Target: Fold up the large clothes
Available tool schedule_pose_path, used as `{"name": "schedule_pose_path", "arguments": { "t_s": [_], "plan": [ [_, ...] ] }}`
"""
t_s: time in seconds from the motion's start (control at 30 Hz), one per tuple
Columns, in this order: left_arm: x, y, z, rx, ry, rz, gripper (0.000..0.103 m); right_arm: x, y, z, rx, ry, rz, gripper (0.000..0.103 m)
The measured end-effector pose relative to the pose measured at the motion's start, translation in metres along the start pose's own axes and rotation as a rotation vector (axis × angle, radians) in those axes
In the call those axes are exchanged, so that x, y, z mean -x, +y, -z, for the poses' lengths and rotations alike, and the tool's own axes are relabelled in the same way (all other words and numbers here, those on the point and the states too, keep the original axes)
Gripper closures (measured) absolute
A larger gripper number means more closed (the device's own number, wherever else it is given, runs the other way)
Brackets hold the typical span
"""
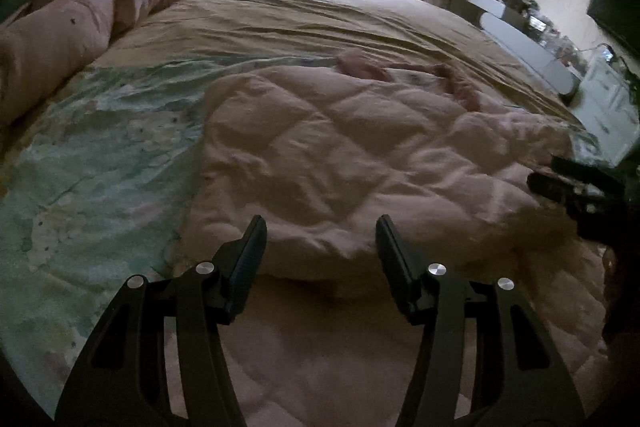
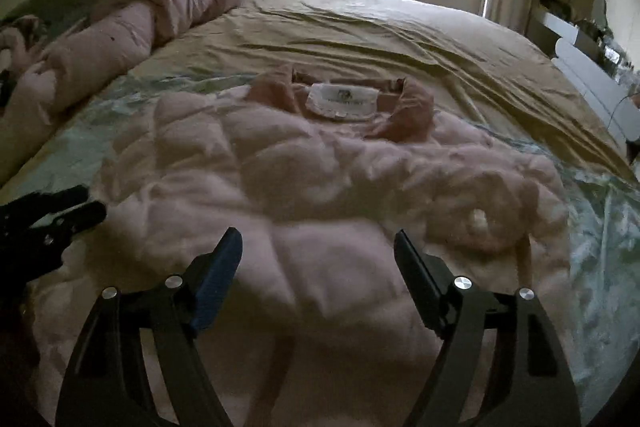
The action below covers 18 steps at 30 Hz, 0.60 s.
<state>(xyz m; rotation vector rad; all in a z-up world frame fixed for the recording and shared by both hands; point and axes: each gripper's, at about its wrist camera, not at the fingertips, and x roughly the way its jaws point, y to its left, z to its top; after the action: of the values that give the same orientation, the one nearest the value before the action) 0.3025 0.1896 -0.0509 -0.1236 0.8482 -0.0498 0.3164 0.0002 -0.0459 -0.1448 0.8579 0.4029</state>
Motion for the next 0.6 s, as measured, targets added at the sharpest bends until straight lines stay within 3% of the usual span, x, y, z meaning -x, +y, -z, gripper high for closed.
{"name": "schedule_pose_path", "arguments": {
  "t_s": [0.17, 0.43, 0.5, 0.6],
  "plan": [
    [-0.024, -0.008, 0.008, 0.000, 0.061, 0.012, 0.052, -0.020, -0.010, 0.019, -0.062, 0.099, -0.002, 0.023],
    [-0.019, -0.012, 0.008, 0.016, 0.064, -0.001, 0.048, -0.026, -0.003, 0.026, -0.061, 0.092, 0.038, 0.019],
    [-0.010, -0.009, 0.007, 0.034, 0.062, 0.020, 0.036, -0.012, -0.005, 0.026, -0.085, 0.069, -0.003, 0.006],
    [0.006, -0.008, 0.006, 0.051, 0.033, 0.035, 0.032, 0.010, -0.012, 0.032, -0.141, 0.024, -0.087, 0.004]
  ]
}}
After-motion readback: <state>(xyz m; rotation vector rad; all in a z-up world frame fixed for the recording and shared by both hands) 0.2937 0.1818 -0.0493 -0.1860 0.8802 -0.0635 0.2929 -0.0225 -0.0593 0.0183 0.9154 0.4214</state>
